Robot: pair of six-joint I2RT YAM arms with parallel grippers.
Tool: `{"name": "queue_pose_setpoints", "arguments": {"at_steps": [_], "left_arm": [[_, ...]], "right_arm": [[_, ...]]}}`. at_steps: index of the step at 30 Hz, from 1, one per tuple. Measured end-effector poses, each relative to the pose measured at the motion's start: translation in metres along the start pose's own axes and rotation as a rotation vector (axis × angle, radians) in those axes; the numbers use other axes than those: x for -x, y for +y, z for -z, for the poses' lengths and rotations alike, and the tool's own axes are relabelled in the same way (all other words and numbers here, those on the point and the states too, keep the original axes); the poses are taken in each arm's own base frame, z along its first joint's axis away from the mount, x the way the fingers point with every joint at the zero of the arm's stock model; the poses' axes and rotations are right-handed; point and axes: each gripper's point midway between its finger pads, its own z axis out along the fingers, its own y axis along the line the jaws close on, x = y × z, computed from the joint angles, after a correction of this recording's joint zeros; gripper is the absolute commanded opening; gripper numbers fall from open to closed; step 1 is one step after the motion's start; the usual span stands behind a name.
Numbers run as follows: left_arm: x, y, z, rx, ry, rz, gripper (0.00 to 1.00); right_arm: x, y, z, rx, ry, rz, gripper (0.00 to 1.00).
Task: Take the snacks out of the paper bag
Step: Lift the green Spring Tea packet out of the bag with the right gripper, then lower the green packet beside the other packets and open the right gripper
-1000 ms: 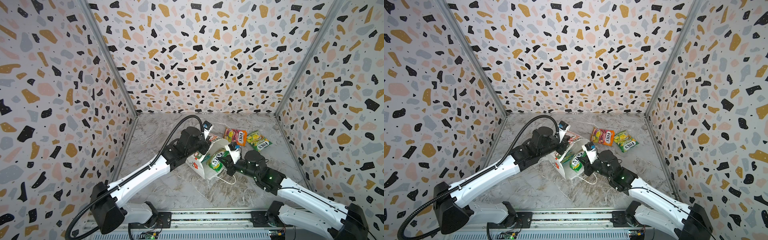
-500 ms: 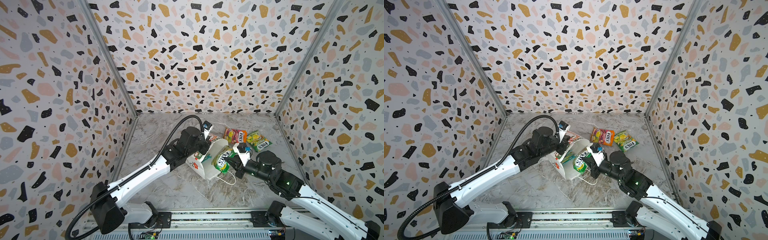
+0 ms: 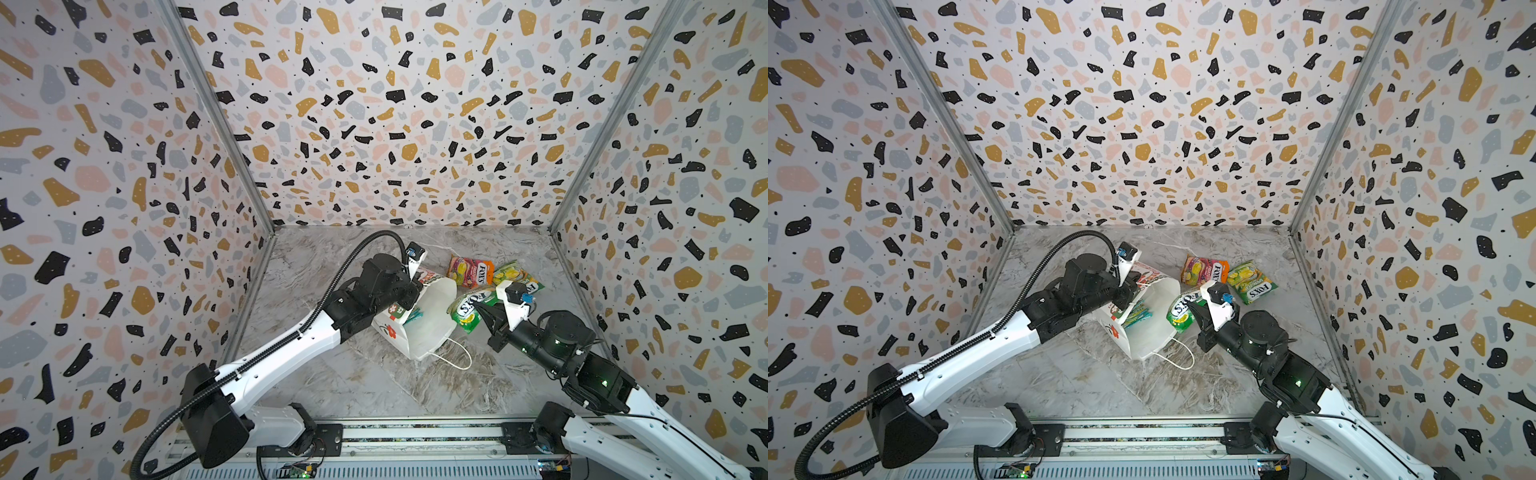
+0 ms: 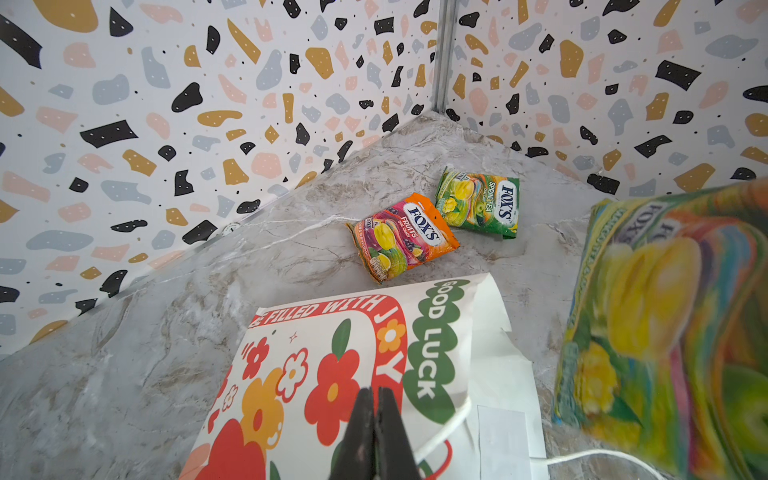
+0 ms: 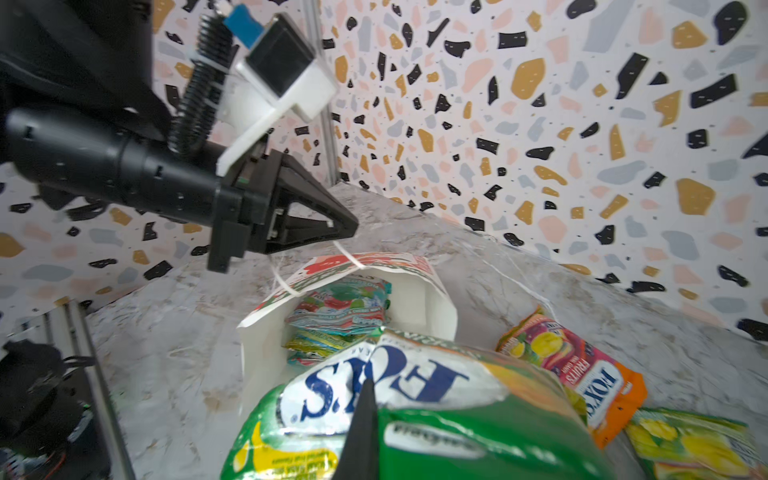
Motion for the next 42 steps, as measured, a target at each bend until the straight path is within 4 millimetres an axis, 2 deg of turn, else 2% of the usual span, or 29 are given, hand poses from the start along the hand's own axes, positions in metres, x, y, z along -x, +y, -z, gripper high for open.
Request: {"name": "queue_pose_setpoints", "arguments": {"at_steps": [13,17,21,25,28,33,39,42], "left_arm": [[-0.001,0.000,-0.001,0.000,0.002,0.000,0.00],[-0.001,0.000,-0.001,0.000,0.002,-0.001,0.00],[-0.001,0.000,-0.001,0.000,0.002,-0.001,0.00],[-0.001,0.000,-0.001,0.000,0.002,-0.001,0.00],[-0.001,0.000,-0.001,0.000,0.002,-0.001,0.00],[0.000,0.000,-0.001,0.000,0.002,0.000,0.00],[-0.001,0.000,-0.001,-0.001,0.002,-0.001,0.00],[-0.001,0.000,-0.001,-0.001,0.002,-0.001,0.00]], "right_arm": [[-0.042,-0.076,-0.003,-0.364,0.138,-0.062,0.00],[-0.065,-0.097,-0.007,-0.400,0.185,-0.109,0.00],[-0.092,-0.109,-0.018,-0.375,0.250,-0.163,0.00],[-0.119,-0.113,-0.031,-0.320,0.305,-0.221,0.00],[-0.130,-0.111,-0.044,-0.264,0.330,-0.258,0.00],[-0.138,-0.100,-0.070,-0.145,0.337,-0.295,0.00],[-0.157,-0.086,-0.099,-0.004,0.374,-0.356,0.00],[-0.157,-0.079,-0.112,0.074,0.371,-0.377,0.00]]}}
